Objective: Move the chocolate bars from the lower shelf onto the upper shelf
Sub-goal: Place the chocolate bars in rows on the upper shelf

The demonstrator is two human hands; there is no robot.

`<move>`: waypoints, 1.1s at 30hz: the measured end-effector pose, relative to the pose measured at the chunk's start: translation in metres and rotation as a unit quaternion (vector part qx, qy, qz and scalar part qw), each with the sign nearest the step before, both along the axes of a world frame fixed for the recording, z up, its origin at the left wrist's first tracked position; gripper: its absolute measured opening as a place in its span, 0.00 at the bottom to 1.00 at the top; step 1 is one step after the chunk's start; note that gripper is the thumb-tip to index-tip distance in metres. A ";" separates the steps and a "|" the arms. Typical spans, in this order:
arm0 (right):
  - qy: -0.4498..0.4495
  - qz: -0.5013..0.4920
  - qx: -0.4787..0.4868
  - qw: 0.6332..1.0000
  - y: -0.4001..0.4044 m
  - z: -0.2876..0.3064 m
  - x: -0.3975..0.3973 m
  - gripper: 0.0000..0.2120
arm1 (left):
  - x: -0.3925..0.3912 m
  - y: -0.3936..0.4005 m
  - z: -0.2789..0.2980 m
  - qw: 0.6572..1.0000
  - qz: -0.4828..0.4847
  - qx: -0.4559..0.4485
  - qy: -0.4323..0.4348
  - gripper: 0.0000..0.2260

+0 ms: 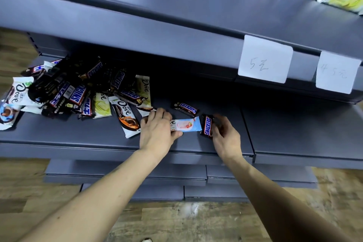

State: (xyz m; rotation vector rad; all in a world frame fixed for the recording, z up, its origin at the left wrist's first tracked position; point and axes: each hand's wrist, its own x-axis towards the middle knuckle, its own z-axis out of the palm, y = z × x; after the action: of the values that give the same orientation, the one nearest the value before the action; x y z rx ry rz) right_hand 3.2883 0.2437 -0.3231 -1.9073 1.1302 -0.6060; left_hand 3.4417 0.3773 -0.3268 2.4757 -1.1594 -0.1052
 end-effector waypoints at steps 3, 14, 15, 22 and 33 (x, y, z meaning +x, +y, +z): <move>0.071 0.080 -0.066 0.992 -0.004 0.002 -0.007 0.26 | -0.001 0.004 -0.001 1.000 -0.013 -0.002 -0.014 0.22; 0.220 0.165 -0.170 0.946 -0.004 0.011 -0.014 0.21 | -0.001 0.026 0.002 0.998 -0.034 -0.041 0.023 0.18; 0.234 0.159 -0.180 0.942 -0.002 0.012 -0.016 0.21 | -0.001 0.029 0.003 0.999 -0.028 -0.028 0.008 0.18; 0.255 0.202 -0.250 0.912 0.008 0.020 -0.030 0.20 | -0.014 0.045 0.017 0.998 -0.023 0.008 -0.058 0.20; 0.101 0.182 -0.237 0.949 0.026 0.059 -0.090 0.15 | -0.071 0.081 0.062 0.991 -0.050 -0.043 -0.119 0.18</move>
State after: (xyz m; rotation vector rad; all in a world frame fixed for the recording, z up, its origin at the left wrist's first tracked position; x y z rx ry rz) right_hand 3.1979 0.2693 -0.2644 -2.5660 0.7573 -0.5112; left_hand 3.3711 0.4582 -0.2650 2.4021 -1.3559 0.2129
